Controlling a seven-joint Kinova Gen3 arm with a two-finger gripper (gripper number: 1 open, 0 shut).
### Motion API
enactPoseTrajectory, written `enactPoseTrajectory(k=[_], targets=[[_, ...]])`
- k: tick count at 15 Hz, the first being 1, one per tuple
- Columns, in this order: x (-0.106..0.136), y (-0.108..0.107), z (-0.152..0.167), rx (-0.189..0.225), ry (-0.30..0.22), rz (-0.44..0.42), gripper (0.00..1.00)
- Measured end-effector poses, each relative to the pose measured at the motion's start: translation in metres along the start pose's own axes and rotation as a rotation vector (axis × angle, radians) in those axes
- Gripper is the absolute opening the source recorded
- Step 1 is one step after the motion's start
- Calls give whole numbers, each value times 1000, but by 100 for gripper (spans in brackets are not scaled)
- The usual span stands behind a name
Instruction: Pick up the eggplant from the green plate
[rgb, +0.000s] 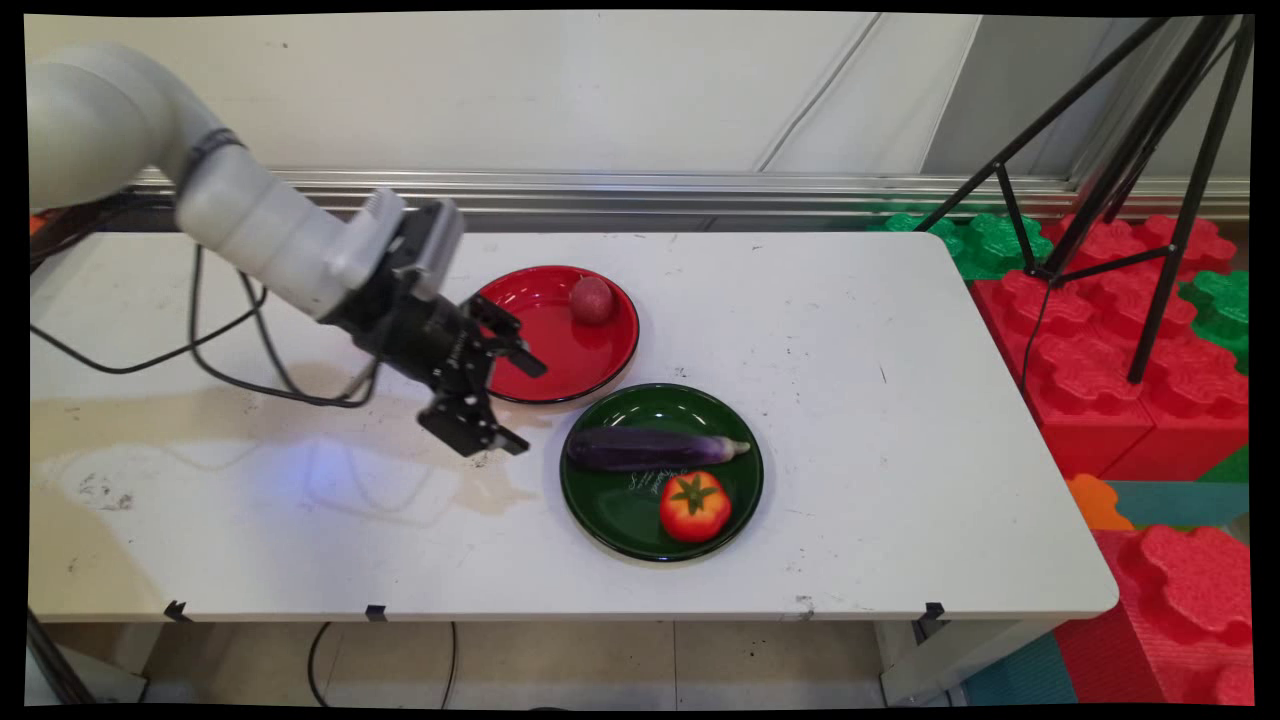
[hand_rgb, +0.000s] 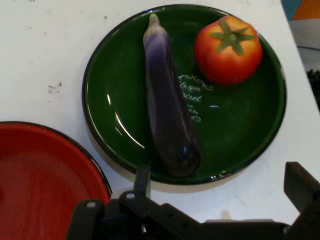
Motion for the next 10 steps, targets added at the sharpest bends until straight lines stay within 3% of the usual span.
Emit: enactPoseTrajectory(k=[10], targets=[[20, -22, 78, -10, -71, -10, 100]])
